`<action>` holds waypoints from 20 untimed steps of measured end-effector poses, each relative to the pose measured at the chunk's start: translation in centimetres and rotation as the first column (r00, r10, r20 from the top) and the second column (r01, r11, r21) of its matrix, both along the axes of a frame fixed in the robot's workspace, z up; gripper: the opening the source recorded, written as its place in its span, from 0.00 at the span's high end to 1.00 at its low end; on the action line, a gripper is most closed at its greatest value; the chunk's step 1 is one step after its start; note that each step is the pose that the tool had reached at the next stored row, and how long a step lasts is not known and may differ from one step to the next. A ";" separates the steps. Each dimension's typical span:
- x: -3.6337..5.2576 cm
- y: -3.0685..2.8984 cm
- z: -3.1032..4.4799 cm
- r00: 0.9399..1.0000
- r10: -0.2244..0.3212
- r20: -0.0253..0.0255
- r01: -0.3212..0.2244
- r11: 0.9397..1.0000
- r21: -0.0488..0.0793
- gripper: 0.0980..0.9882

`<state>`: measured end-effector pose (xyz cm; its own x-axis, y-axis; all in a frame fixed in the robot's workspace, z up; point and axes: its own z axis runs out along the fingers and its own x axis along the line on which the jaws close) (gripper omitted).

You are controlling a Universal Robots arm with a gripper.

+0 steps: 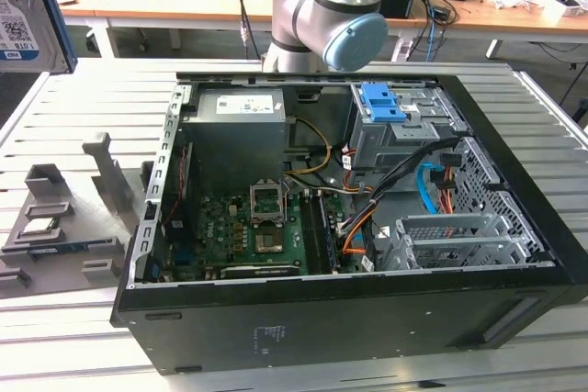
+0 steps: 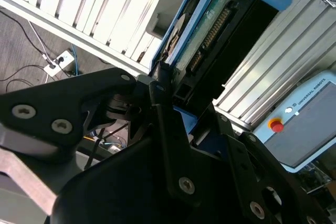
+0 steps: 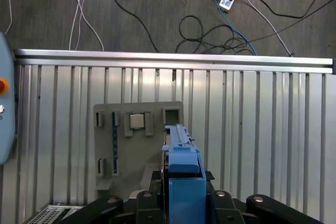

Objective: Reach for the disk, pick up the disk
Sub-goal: 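Pick up the disk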

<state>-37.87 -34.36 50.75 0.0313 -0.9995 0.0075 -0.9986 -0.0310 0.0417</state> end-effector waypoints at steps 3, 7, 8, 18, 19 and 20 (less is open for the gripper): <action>0.13 0.00 0.83 1.000 0.000 -0.003 0.000 1.000 0.000 0.70; 0.24 0.00 1.55 1.000 0.000 -0.005 0.000 1.000 0.000 0.70; 0.28 0.00 1.74 1.000 0.000 -0.006 0.000 1.000 0.000 0.70; 0.55 0.00 3.68 1.000 0.000 -0.011 0.000 1.000 0.000 0.70; 0.57 0.00 3.80 1.000 0.000 -0.012 0.000 1.000 0.000 0.70; 0.61 0.00 4.12 1.000 0.000 -0.013 0.000 1.000 0.000 0.70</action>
<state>-37.26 -34.36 54.87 0.0314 -0.9995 0.0071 -0.9980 -0.0310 0.0545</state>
